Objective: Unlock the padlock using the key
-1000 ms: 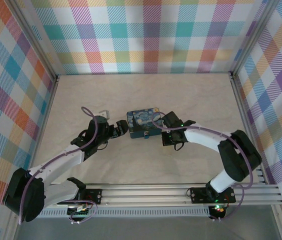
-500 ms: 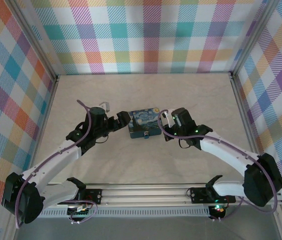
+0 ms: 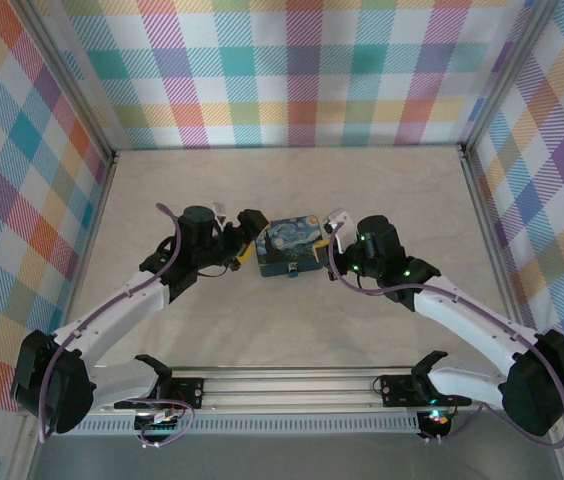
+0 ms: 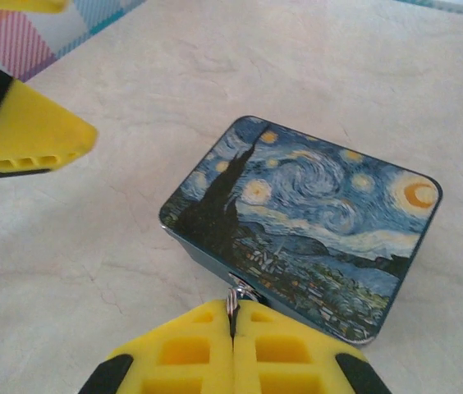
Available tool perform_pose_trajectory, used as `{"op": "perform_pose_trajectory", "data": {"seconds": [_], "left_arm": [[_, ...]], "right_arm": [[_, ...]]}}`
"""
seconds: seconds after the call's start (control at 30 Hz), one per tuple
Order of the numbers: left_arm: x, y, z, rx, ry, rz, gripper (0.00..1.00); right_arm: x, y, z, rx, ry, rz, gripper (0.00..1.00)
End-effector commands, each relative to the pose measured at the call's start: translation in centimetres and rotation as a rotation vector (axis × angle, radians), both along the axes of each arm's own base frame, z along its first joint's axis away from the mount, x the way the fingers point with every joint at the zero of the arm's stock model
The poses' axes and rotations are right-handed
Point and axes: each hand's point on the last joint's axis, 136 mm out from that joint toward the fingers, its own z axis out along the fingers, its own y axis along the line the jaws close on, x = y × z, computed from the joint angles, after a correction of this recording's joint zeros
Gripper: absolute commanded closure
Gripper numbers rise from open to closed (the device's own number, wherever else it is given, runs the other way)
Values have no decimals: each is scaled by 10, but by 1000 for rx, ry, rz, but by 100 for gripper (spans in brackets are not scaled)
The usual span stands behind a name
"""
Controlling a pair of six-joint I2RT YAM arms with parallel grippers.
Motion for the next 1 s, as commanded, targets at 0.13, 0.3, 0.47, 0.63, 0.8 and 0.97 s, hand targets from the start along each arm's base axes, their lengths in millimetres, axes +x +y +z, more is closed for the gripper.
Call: {"op": "perform_pose_trajectory", "data": {"seconds": [0.13,0.3,0.47,0.63,0.8,0.97], "left_arm": [[-1,-30,12,-268,87,0,19],[-4,-46,4,-338,146,-1,26],[-2,-61,-2,-429,188,10,29],[-3,-74,-7,-464,213,1,31],[-3,-84,-8,-489,221,-7,31],[-3,-86,-8,-496,225,0,34]], "right_arm": [[-9,19,25,95,-108,115,100],[-9,31,29,112,-129,126,100],[-12,42,33,144,-152,135,100],[-14,50,29,146,-146,142,100],[-15,56,27,152,-141,150,100],[-16,58,23,153,-130,151,100]]}}
